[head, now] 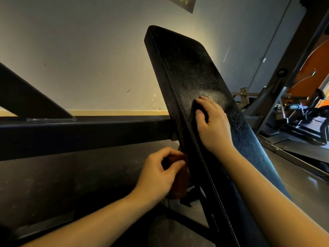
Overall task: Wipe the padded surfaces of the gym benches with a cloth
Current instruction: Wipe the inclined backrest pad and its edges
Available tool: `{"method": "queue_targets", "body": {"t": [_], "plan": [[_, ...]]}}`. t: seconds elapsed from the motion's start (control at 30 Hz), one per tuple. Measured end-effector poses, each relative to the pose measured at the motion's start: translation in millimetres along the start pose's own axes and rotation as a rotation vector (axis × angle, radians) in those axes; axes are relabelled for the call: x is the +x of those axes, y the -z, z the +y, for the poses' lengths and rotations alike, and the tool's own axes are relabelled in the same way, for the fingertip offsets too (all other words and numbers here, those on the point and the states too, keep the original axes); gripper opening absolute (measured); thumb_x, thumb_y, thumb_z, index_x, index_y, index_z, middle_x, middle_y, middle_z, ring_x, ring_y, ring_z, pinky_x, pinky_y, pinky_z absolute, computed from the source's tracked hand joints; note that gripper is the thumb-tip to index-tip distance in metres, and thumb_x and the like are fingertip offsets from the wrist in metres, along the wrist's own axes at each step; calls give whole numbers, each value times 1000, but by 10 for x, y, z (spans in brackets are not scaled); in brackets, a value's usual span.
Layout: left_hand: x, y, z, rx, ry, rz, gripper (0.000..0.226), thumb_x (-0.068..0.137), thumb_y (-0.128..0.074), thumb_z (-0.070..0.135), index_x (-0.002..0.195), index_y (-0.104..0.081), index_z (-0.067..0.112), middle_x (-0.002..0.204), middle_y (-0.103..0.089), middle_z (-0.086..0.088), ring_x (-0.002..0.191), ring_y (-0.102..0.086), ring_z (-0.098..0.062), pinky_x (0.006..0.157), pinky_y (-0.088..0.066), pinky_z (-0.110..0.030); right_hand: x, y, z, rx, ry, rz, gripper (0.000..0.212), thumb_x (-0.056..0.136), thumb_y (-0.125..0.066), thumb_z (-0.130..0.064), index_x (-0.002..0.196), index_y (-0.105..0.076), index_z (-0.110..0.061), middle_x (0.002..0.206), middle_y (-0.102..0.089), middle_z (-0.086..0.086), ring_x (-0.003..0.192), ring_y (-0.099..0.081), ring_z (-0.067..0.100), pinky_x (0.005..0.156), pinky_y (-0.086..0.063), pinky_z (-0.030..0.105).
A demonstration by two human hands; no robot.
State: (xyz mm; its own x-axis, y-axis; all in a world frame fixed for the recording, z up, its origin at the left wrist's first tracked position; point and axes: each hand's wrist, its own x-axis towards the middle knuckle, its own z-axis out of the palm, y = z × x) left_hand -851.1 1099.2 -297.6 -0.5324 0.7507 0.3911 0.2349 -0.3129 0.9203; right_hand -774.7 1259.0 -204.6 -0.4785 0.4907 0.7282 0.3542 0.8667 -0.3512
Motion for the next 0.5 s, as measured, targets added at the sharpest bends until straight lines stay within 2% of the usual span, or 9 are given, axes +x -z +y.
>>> {"method": "queue_targets", "body": {"t": [0.07, 0.17, 0.27, 0.33, 0.4, 0.47, 0.5], "plan": [[214, 71, 144, 28, -70, 128, 21, 91, -74, 6, 92, -74, 27, 86, -74, 8, 87, -69, -4, 84, -56, -26, -22, 4, 8, 14, 0, -2, 41, 102, -49, -24, 141, -59, -21, 151, -51, -5, 141, -40, 13, 119, -29, 35], [854, 236, 547, 12, -85, 317, 16, 93, -72, 12, 104, -71, 23, 100, -69, 5, 95, -64, -11, 77, -57, -24, -33, 17, 28, 28, -3, 2, 39, 101, -52, -23, 140, -60, -21, 150, -52, -4, 141, -42, 13, 118, -28, 33], [1363, 484, 775, -164, 172, 391, 30, 93, -67, 3, 119, -68, 19, 114, -65, -6, 100, -63, -23, 66, -59, -32, -28, 37, 29, 62, 0, 5, 38, 101, -55, -21, 138, -62, -22, 149, -53, -5, 140, -42, 12, 119, -31, 38], [1453, 598, 781, -302, 282, 453, 32, 91, -66, -2, 118, -69, 14, 113, -66, -9, 99, -63, -25, 55, -55, -30, -22, 42, 41, 87, 8, 14, 38, 99, -55, -22, 136, -63, -22, 147, -54, -6, 139, -43, 11, 118, -33, 40], [1441, 609, 753, -393, 224, 525, 26, 94, -67, 1, 117, -66, 12, 108, -67, -7, 95, -64, -20, 47, -54, -23, -15, 47, 54, 115, 9, 22, 39, 97, -53, -27, 134, -64, -23, 145, -55, -8, 138, -44, 9, 118, -34, 42], [1407, 540, 725, -434, 117, 583, 23, 97, -68, 9, 119, -63, 14, 107, -67, -4, 94, -64, -16, 53, -55, -20, -3, 43, 71, 140, 6, 22, 39, 96, -54, -27, 133, -65, -24, 144, -56, -10, 137, -45, 8, 118, -35, 44], [1393, 477, 697, -421, 76, 580, 24, 97, -69, 12, 120, -64, 15, 109, -68, -4, 97, -66, -18, 61, -58, -23, -3, 38, 79, 148, 4, 22, 39, 95, -54, -27, 132, -65, -24, 144, -56, -10, 137, -45, 9, 117, -35, 46]]}}
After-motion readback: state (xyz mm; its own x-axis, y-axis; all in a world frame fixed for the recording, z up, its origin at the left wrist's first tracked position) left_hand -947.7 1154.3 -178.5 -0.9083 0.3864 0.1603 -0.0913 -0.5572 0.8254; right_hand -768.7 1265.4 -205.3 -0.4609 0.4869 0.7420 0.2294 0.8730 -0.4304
